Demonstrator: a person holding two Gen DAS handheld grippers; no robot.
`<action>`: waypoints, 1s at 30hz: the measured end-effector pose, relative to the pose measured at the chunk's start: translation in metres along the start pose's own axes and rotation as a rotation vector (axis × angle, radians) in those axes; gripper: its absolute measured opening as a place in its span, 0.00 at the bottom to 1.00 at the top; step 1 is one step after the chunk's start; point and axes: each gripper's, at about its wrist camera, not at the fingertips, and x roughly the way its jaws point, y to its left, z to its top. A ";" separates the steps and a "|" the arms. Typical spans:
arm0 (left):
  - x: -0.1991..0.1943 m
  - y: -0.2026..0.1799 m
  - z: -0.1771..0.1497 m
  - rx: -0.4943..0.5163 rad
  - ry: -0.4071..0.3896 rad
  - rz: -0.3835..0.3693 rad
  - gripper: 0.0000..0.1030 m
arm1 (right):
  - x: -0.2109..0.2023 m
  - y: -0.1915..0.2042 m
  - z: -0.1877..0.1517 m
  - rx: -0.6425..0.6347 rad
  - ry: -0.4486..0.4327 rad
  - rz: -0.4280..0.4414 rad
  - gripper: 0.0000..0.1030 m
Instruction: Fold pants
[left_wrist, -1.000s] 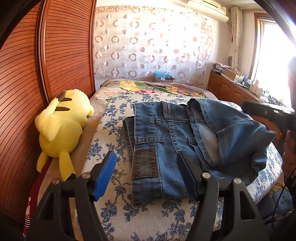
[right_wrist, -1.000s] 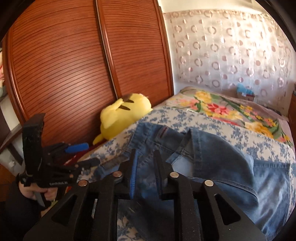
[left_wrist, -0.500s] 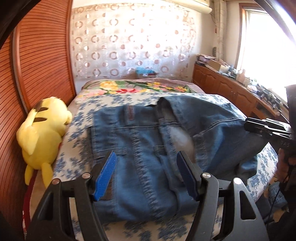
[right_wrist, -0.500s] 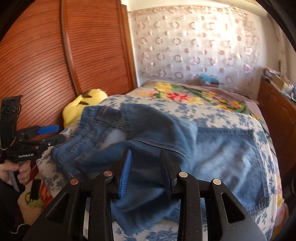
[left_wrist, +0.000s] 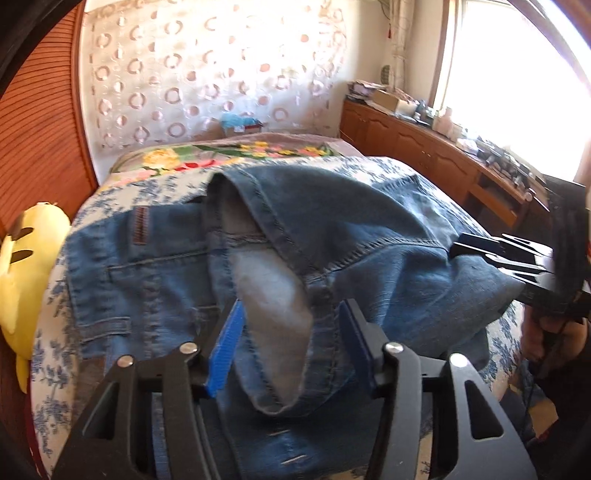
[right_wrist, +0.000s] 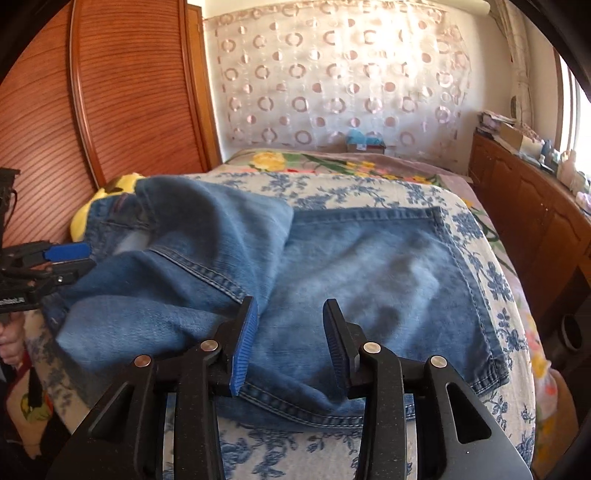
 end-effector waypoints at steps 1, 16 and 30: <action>0.002 -0.003 -0.001 0.006 0.008 -0.003 0.49 | 0.002 -0.001 -0.002 0.001 0.004 -0.008 0.35; 0.018 -0.031 -0.007 0.031 0.063 -0.035 0.43 | 0.017 -0.021 -0.007 0.104 0.053 0.024 0.36; 0.016 -0.047 -0.018 0.099 0.092 -0.006 0.02 | 0.023 -0.014 -0.009 0.080 0.088 0.036 0.42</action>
